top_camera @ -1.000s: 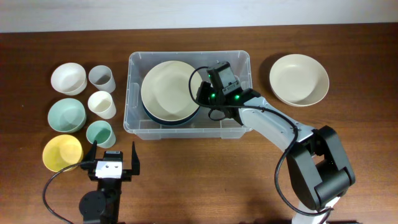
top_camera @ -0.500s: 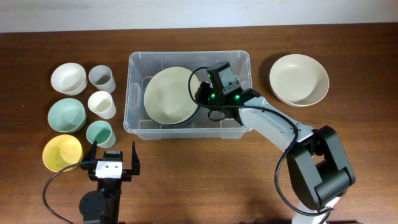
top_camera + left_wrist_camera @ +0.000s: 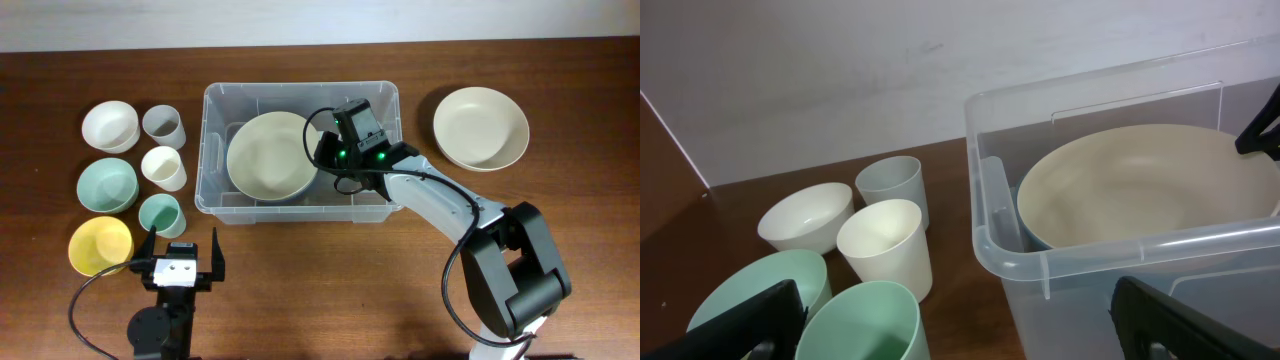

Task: Pack container
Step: 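Settle the cream bowl into the teal bowl and open the right gripper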

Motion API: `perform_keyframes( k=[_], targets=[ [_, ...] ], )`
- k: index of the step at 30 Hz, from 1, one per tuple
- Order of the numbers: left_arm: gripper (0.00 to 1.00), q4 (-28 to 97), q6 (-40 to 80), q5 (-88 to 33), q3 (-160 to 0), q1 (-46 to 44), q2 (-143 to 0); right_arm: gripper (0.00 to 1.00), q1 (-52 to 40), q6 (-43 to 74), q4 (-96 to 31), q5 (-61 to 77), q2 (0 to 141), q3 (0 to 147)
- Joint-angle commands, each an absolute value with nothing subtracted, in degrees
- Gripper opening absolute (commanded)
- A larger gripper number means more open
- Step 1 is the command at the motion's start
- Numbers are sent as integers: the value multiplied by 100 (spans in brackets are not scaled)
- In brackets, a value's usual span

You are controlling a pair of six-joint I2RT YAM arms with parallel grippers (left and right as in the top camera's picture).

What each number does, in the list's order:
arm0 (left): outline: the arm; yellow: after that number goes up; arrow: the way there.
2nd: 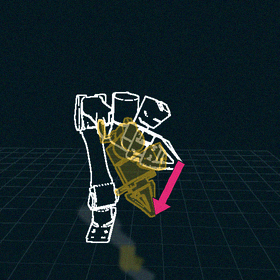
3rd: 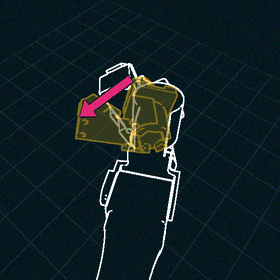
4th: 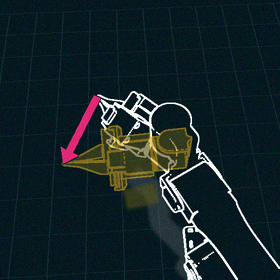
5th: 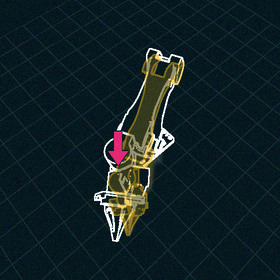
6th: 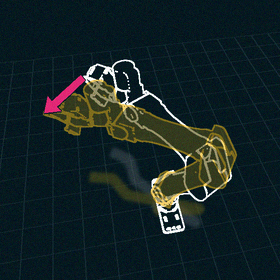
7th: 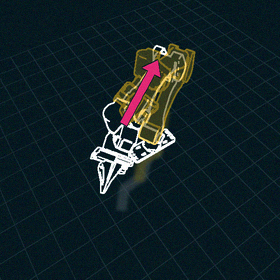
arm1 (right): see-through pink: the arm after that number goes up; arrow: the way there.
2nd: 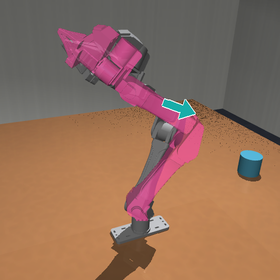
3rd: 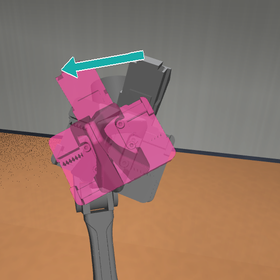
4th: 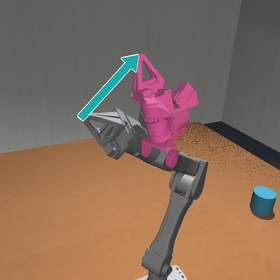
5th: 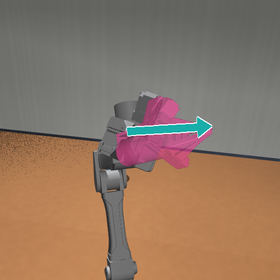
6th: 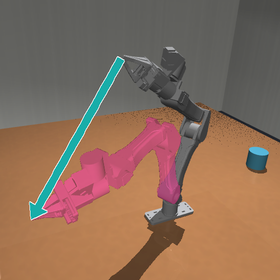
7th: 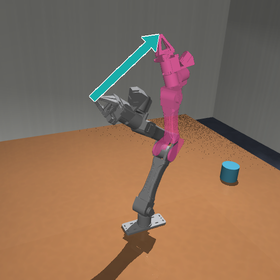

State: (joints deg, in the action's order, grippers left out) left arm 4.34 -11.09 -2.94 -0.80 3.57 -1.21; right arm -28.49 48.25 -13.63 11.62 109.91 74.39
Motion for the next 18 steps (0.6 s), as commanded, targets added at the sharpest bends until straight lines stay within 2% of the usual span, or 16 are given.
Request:
perform_keyframes(
  k=[1,11,18],
  targets=[
    [100,456,-1057,-274,-51,381,-67,10,-2880,4853,-1347,1127,11010,7467],
    [100,458,-1057,-274,-54,381,-67,4,-2875,4853,-1341,982,10997,7470],
    [100,458,-1057,-274,-51,381,-67,4,-2875,4781,-1299,919,10975,7655]
  ],
)
